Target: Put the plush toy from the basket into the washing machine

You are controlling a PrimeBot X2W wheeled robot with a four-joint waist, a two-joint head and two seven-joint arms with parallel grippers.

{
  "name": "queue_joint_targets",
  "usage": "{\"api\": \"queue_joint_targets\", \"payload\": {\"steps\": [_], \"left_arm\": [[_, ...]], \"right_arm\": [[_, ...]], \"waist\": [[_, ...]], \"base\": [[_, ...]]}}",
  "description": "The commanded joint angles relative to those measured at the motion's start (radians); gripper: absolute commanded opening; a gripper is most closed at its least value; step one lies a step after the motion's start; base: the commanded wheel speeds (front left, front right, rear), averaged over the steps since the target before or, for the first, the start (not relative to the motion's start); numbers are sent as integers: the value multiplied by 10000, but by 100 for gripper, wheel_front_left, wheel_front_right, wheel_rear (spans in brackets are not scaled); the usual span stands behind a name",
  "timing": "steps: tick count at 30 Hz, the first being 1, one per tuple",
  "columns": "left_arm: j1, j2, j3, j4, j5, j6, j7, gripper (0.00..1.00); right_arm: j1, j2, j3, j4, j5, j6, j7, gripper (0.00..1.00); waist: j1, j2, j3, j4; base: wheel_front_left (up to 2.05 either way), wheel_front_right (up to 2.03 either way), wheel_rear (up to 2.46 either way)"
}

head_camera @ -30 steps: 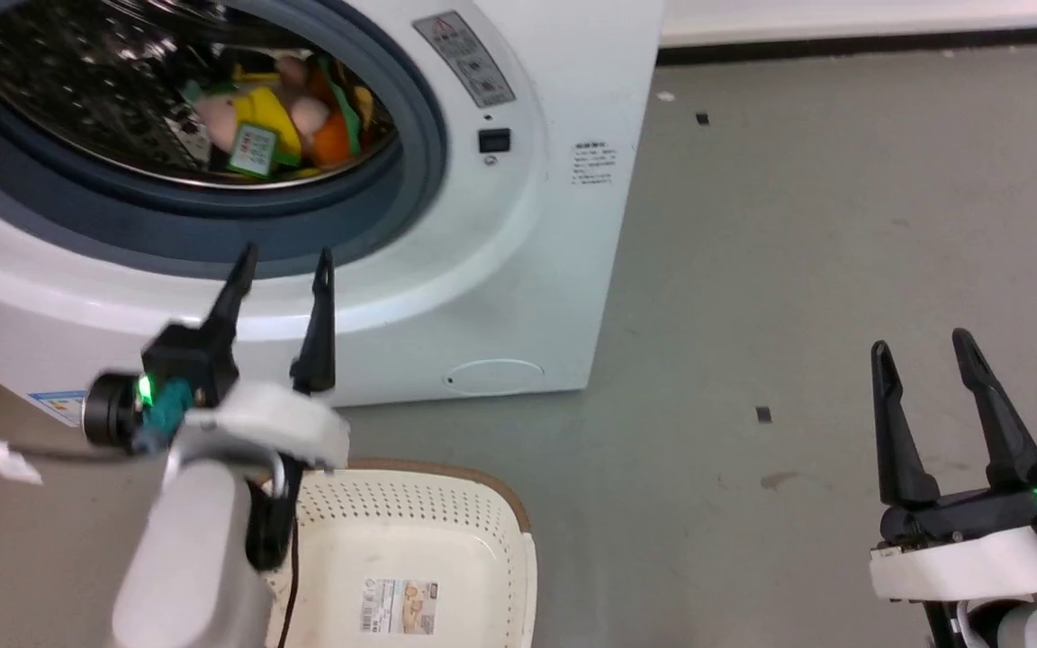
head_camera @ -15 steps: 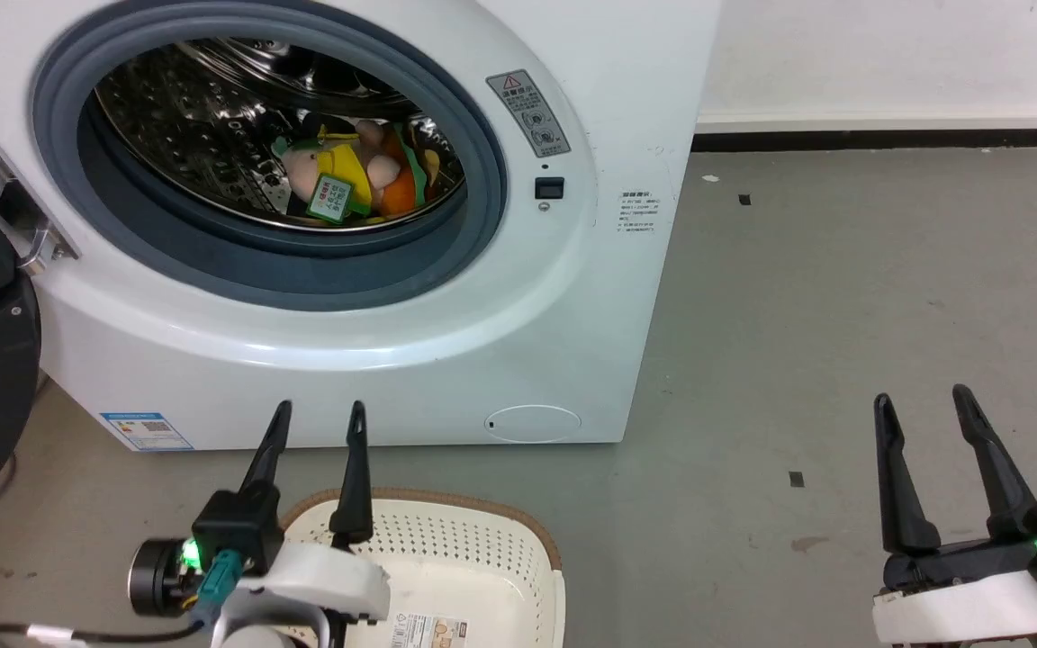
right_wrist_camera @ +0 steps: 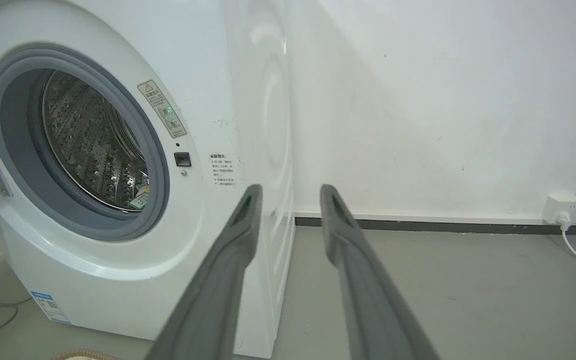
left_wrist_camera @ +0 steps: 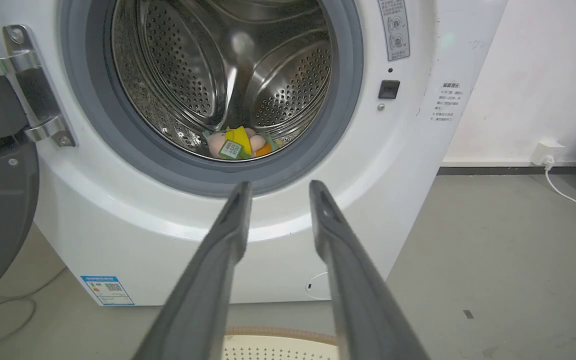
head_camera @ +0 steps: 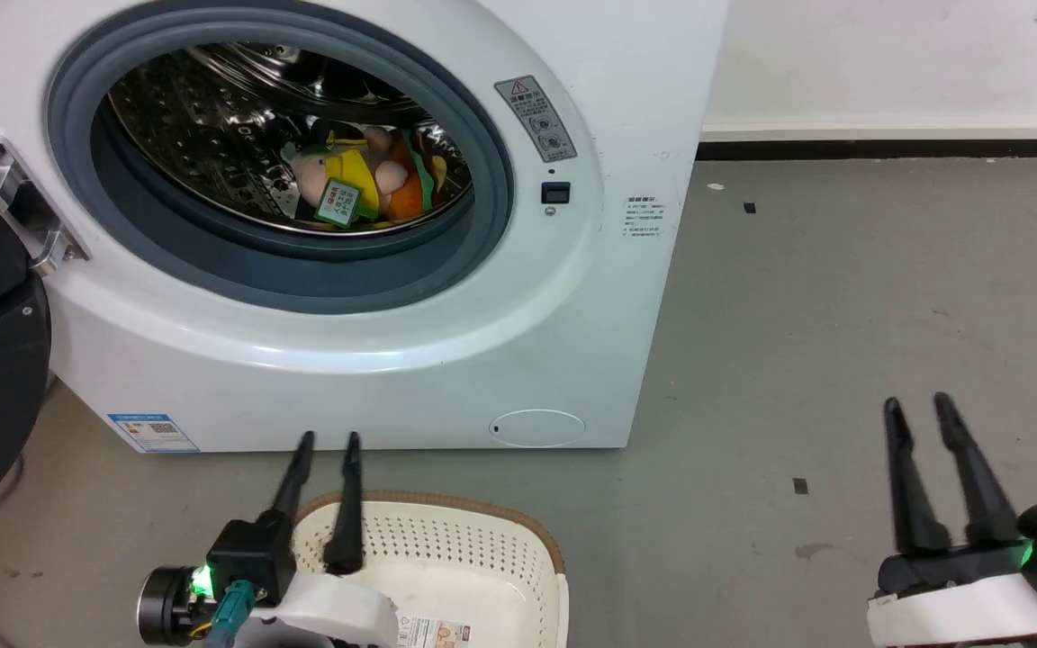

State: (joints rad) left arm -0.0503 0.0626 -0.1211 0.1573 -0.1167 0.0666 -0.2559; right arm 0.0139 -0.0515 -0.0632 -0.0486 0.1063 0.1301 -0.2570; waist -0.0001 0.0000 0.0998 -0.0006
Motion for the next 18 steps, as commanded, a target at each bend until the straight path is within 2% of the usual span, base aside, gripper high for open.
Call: {"api": "queue_joint_targets", "payload": {"steps": [1,18], "left_arm": [[0,0,6,-1,1,0,1,0],[64,-14,158,-201,149,-85,328,0]], "right_arm": [[0,0,-2,0,-8,0,1,0],[-18,2,83,62,-144,1,329,0]], "waist": [[1,0,-1,0],[1,0,-129,1]], "base": [[0,0,0],[0,0,0]]}}
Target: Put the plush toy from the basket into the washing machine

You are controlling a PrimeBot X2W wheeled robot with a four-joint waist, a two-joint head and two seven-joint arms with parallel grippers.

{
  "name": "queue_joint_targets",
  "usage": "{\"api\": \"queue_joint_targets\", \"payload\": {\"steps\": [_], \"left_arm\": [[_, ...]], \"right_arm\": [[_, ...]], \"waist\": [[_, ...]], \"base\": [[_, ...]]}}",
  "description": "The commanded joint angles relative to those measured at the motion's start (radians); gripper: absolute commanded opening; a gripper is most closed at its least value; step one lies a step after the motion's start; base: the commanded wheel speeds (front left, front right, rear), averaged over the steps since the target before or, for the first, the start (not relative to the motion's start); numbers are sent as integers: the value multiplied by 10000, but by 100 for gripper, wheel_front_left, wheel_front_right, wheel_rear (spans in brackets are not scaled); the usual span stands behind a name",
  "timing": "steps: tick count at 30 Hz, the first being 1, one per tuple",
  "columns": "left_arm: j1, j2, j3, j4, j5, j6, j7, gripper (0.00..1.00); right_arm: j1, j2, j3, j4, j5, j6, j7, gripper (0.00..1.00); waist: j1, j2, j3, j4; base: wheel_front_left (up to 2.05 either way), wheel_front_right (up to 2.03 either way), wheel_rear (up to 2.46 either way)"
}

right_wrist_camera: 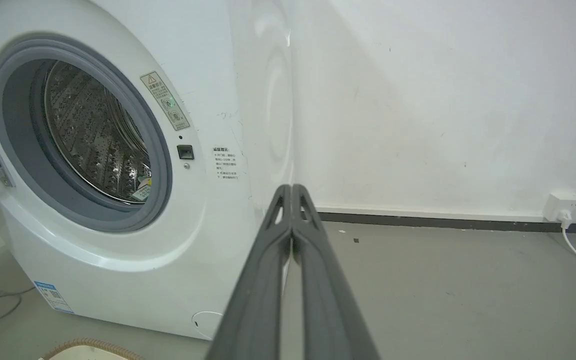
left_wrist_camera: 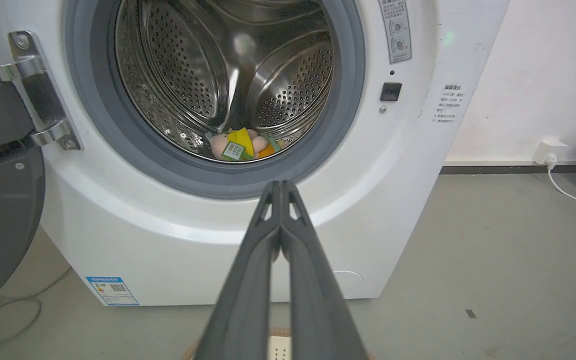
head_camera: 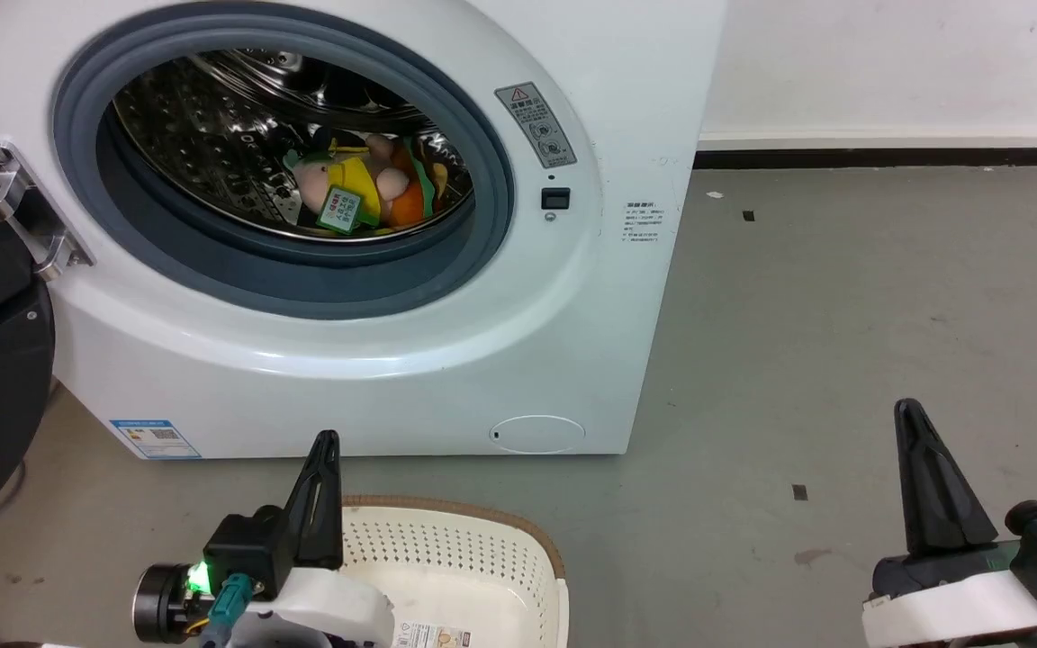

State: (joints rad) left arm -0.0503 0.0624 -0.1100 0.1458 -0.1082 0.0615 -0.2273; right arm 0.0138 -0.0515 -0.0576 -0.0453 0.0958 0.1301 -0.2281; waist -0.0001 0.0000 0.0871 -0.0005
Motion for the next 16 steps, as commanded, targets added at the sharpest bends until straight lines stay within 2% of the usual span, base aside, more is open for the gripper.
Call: {"api": "queue_joint_targets", "payload": {"steps": [1,16], "left_arm": [[68,-13,57,-99,74,-39,62,0],[125,-27,192,-275,205,-113,348,0]], "right_arm": [[-18,2,32,34,-47,1,60,0],[-33,3,102,88,-165,1,347,0]], "waist": [[1,0,-10,0],[1,0,-122,1]], "base": [[0,0,0],[0,0,0]]}}
